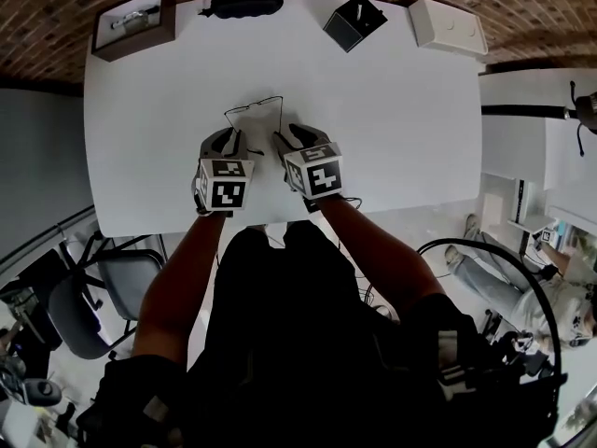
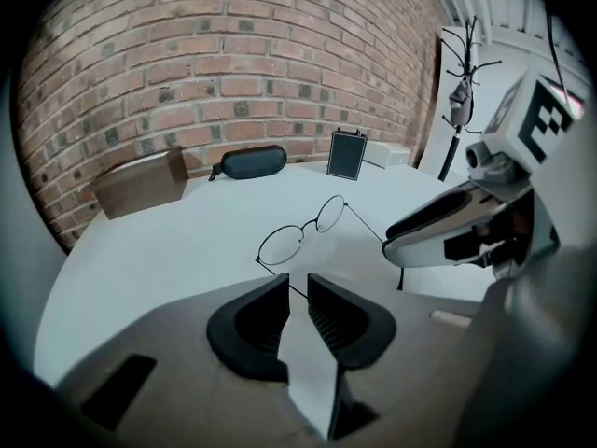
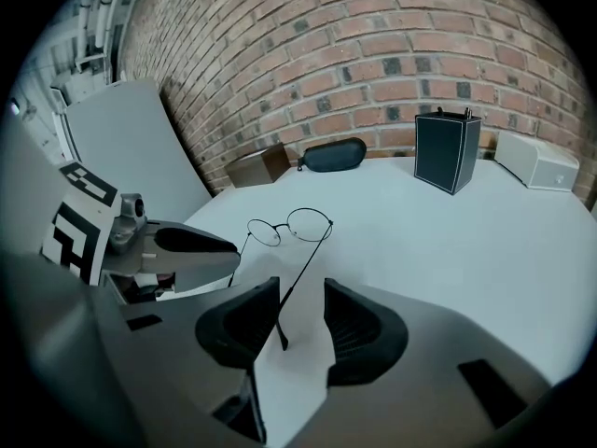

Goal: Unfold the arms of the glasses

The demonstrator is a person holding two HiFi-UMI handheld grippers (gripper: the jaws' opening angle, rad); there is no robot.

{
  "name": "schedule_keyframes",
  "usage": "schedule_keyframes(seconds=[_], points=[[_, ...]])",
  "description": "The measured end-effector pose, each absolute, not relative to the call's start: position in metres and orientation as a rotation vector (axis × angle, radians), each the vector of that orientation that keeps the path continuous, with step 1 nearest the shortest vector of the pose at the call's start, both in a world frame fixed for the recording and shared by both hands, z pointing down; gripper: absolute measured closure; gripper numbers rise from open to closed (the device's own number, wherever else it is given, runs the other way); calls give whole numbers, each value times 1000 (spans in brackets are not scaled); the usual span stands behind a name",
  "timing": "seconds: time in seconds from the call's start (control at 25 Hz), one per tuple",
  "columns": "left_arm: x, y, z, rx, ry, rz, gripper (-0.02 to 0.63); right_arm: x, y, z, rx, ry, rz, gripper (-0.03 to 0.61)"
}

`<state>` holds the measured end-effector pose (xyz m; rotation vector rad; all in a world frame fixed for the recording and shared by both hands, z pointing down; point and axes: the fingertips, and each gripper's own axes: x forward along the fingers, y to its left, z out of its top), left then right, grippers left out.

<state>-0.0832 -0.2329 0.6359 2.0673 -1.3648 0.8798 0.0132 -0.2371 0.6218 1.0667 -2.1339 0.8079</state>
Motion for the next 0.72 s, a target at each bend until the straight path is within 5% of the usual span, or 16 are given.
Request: schedule_keyframes(seconds=[0.72], points=[[-80, -244, 629, 2374, -1115, 1044, 549, 33, -244, 624, 1098, -2124, 843, 446]])
